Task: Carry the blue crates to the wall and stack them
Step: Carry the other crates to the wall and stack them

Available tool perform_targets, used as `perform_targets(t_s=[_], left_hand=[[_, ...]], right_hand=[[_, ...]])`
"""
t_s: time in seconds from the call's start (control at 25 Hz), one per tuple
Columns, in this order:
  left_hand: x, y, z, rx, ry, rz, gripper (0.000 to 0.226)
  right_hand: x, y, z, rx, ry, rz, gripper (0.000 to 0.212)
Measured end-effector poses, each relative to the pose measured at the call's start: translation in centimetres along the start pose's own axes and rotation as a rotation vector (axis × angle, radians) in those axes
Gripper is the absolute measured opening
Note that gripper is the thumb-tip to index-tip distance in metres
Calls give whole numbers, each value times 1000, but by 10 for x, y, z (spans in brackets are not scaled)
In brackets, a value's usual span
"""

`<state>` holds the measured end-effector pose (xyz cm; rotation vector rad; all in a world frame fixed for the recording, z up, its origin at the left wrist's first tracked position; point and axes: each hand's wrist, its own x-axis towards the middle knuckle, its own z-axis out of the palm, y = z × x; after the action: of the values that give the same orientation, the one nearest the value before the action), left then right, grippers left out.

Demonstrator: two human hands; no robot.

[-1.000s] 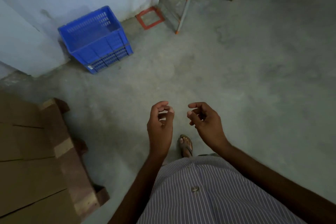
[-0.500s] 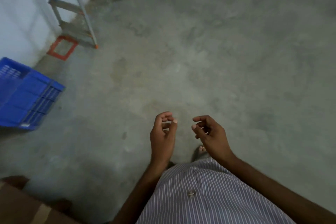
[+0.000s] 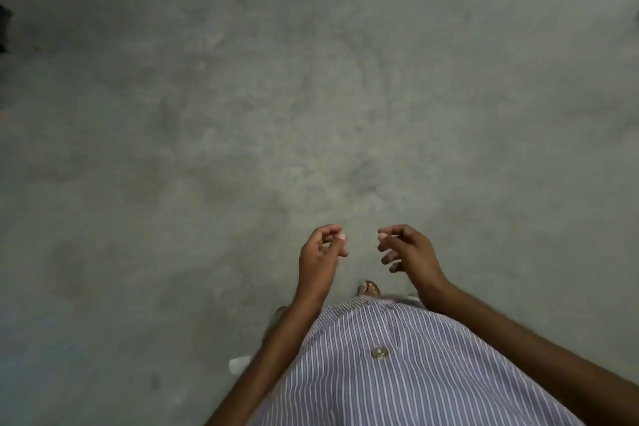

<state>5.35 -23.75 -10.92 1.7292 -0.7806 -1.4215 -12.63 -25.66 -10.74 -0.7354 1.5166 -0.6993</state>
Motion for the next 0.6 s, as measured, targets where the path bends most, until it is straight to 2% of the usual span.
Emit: perform_targets(t_s=[0.2, 0.4, 0.6], left_hand=[[57, 57, 97, 130, -270, -13, 17], [156, 121, 181, 223, -452, 72, 26], [230, 196, 293, 292, -609, 183, 19]], right_hand=[[49, -12, -72, 105, 131, 67, 8], [124, -67, -130, 75, 274, -88, 2], [183, -134, -200, 139, 501, -204, 10]])
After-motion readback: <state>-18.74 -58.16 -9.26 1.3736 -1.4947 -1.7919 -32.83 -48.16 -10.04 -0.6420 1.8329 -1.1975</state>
